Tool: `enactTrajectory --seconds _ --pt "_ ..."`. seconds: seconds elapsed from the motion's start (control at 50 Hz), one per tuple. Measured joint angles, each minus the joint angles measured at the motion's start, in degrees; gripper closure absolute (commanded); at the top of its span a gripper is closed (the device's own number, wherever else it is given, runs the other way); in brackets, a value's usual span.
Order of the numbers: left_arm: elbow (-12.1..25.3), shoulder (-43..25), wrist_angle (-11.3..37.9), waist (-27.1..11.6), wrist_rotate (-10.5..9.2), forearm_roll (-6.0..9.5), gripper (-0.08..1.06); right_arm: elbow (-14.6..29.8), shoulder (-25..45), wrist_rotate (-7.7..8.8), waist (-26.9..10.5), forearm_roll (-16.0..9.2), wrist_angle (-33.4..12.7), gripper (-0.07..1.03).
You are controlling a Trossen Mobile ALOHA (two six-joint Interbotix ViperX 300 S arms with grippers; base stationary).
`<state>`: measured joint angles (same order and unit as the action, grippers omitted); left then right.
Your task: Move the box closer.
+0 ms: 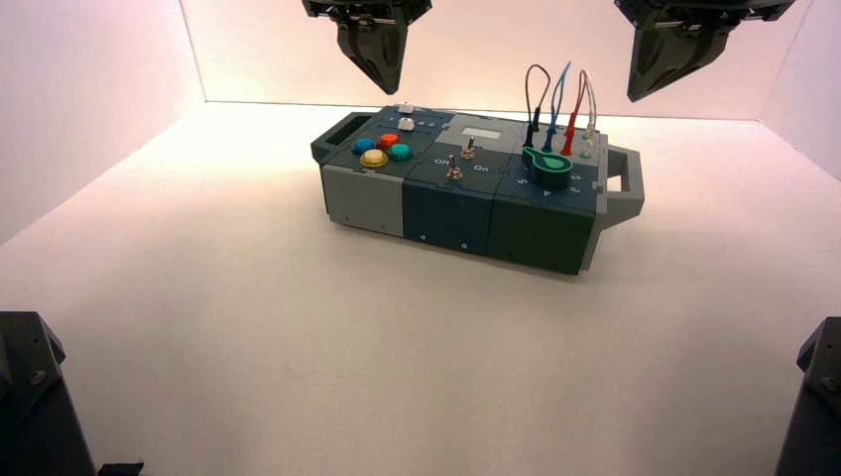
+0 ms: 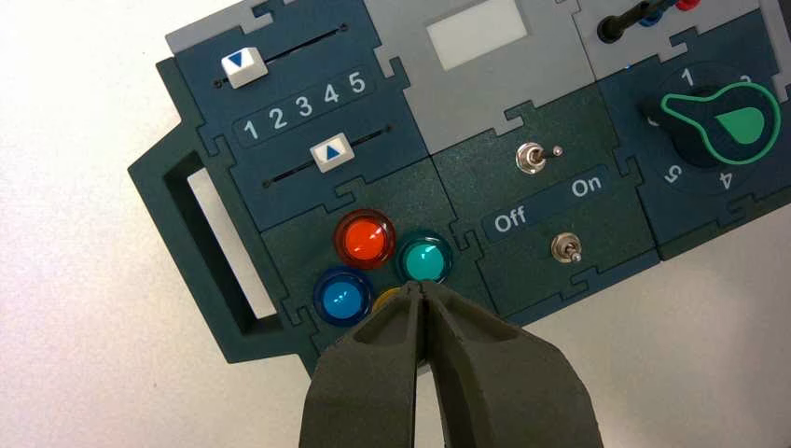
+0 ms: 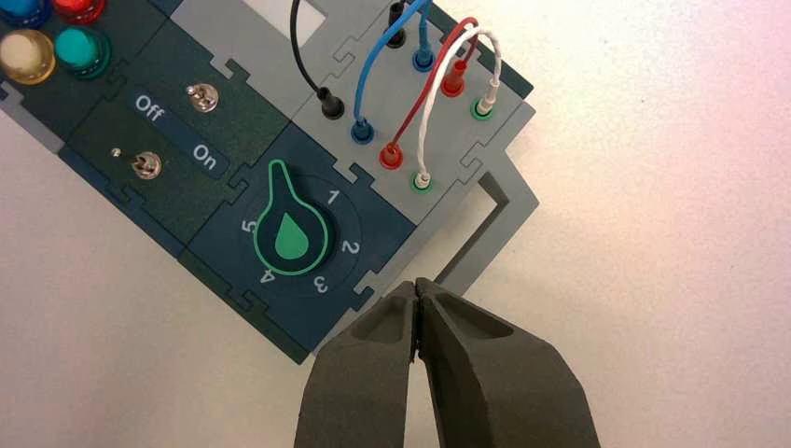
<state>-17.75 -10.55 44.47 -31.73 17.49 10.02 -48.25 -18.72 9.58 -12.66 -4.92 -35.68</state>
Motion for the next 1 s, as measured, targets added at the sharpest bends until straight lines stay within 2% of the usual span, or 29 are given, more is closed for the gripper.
enactTrajectory --seconds 0.44,0.58,0.76,0.8,0.86,1.0 --pt "0.00 2.99 0.00 1.14 0.62 -0.18 1.01 -0.35 -1.93 -0.09 0.09 0.35 -0.97 0.99" --pt "1.14 3.69 -0.09 3.08 0.70 -0.18 1.01 -0.35 -2.46 -1.32 0.00 0.44 -1.32 0.98" --pt "3.78 3.69 0.26 5.80 1.41 -0.26 1.01 -0.35 -2.55 -4.31 0.35 0.44 -2.99 0.98" --pt "4.48 3.60 0.44 6.24 1.76 -0.26 1.01 -0.26 -2.46 -5.45 0.97 0.44 -3.16 0.98" --pt "6.15 3.43 0.88 6.86 2.64 -0.18 1.01 -0.26 -2.29 -6.33 1.93 0.35 -3.25 0.98" --pt "9.49 1.58 1.85 7.21 3.08 -0.26 1.01 0.62 -1.49 -7.29 4.13 0.44 -3.25 0.99"
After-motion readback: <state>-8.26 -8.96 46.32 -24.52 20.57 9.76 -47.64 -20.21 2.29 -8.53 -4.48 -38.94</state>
